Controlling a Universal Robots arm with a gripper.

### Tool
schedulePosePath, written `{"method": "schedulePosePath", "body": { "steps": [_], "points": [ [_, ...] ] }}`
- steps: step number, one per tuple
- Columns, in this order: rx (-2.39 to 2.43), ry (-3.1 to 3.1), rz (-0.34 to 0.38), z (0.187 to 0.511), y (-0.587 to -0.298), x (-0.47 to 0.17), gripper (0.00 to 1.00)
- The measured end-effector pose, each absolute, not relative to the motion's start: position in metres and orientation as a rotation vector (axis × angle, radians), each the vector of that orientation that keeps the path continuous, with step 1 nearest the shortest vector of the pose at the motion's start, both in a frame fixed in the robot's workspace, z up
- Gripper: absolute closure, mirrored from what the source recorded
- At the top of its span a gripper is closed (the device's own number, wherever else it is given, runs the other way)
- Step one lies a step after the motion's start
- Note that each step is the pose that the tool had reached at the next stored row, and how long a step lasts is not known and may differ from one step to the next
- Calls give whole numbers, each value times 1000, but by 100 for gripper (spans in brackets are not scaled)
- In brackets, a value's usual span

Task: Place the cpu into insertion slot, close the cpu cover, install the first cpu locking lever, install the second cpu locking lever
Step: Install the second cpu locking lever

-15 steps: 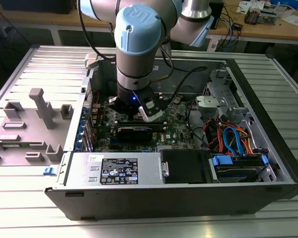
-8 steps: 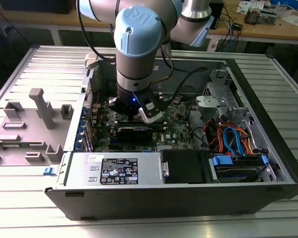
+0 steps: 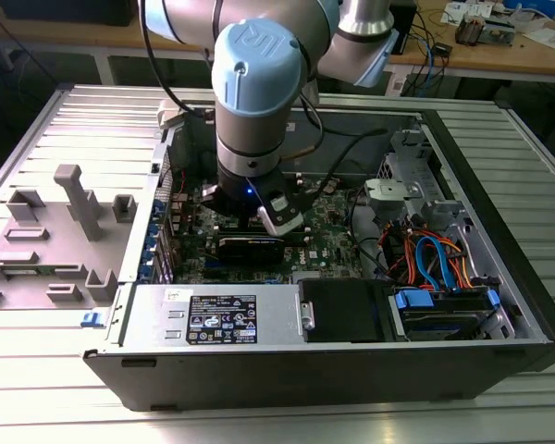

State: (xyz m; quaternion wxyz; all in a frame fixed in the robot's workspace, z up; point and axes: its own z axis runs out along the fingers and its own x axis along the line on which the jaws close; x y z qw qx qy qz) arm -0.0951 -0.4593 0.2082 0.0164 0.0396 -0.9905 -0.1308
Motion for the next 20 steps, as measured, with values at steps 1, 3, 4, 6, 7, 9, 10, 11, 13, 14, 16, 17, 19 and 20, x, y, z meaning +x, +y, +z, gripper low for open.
{"method": "schedulePosePath", "body": {
  "steps": [1, 3, 4, 6, 7, 9, 10, 11, 13, 14, 16, 17, 19, 20],
  "points": [
    [123, -3079, -411, 208, -459, -95, 89],
    [123, -3079, -414, 207, -459, -95, 89],
    [123, -3079, -415, 206, -460, -96, 89],
    [123, -3078, -419, 204, -460, -96, 89],
    [123, -3078, -423, 202, -460, -97, 89],
    [123, -3077, -428, 202, -459, -98, 89],
    [124, -3077, -433, 201, -459, -98, 89],
    [124, -3076, -436, 201, -459, -99, 89],
    [124, -3074, -452, 200, -459, -99, 89],
    [124, -3074, -458, 200, -459, -99, 89],
    [124, -3072, -469, 199, -459, -99, 89],
    [124, -3072, -475, 198, -459, -99, 89],
    [125, -3070, -487, 197, -459, -99, 89],
    [125, -3069, -493, 197, -459, -99, 89]
  ]
}}
